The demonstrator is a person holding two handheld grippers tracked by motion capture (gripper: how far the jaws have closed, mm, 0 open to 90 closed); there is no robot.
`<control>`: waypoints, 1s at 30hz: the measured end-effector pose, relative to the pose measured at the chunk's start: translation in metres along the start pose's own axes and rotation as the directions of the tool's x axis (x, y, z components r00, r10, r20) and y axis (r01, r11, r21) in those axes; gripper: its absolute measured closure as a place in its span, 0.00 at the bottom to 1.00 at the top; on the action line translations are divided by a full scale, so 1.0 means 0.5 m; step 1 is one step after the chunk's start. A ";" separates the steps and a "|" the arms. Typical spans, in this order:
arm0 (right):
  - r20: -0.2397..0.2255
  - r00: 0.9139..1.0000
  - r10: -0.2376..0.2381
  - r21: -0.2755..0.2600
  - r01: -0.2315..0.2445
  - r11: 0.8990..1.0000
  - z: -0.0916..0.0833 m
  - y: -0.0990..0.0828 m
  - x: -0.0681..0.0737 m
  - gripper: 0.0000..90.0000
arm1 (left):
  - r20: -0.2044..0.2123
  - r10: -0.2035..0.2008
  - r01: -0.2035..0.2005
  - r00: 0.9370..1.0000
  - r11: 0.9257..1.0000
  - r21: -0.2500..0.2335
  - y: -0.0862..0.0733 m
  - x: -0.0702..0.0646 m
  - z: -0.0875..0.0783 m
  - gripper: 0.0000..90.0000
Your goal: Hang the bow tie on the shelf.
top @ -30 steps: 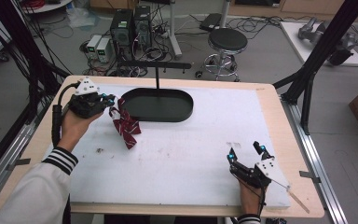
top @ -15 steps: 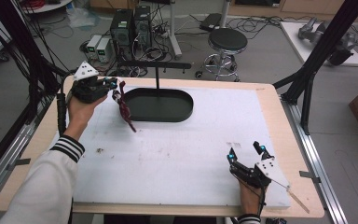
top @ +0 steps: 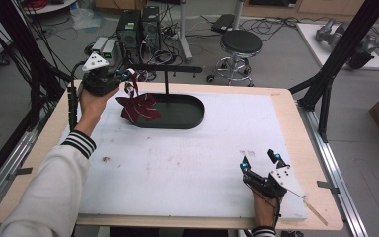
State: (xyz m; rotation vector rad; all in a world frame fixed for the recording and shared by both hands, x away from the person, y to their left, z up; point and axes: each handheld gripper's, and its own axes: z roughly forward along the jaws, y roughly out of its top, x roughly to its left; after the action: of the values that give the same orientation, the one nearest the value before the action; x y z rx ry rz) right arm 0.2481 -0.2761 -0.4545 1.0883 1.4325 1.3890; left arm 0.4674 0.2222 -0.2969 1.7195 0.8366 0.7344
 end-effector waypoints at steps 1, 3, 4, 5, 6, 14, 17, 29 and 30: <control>0.000 1.000 0.001 0.001 -0.001 1.000 0.000 0.000 0.000 0.12 | -0.001 0.000 0.000 1.000 1.000 0.004 0.001 0.002 0.004 0.97; 0.001 1.000 0.000 0.001 0.000 1.000 0.000 0.000 0.000 0.12 | -0.013 0.001 0.000 1.000 1.000 0.008 0.003 0.006 0.015 0.97; 0.000 1.000 0.001 0.002 -0.001 1.000 0.000 0.000 0.000 0.12 | -0.028 -0.008 0.008 1.000 1.000 0.004 0.005 0.009 0.024 0.97; 0.001 1.000 0.000 0.002 0.000 1.000 0.000 0.000 0.000 0.12 | -0.028 -0.008 0.008 1.000 1.000 0.004 0.005 0.009 0.024 0.97; 0.000 1.000 0.002 0.002 -0.002 1.000 0.000 0.000 0.000 0.12 | -0.029 -0.024 0.024 0.999 1.000 -0.011 0.006 0.011 0.029 0.97; 0.000 1.000 0.000 0.002 0.000 1.000 0.000 0.000 0.000 0.12 | -0.065 -0.013 0.013 0.998 1.000 0.005 0.016 0.023 0.054 0.97; 0.000 1.000 -0.002 0.001 0.002 1.000 0.001 0.000 0.000 0.12 | -0.069 -0.008 0.009 0.998 1.000 0.019 0.021 0.029 0.060 0.96; 0.001 1.000 -0.008 0.009 0.008 1.000 0.003 0.001 -0.001 0.12 | -0.107 -0.013 0.022 0.994 0.997 0.078 0.004 0.054 0.085 0.93; 0.002 1.000 -0.008 0.010 0.008 1.000 0.003 0.001 0.000 0.12 | -0.107 -0.016 0.025 0.994 0.996 0.086 0.002 0.056 0.086 0.91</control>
State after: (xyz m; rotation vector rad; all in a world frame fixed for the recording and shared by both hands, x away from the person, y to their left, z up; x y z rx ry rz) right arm 0.2495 -0.2759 -0.4540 1.0891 1.4426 1.3759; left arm 0.5179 0.2220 -0.3052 1.7582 0.9708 0.7914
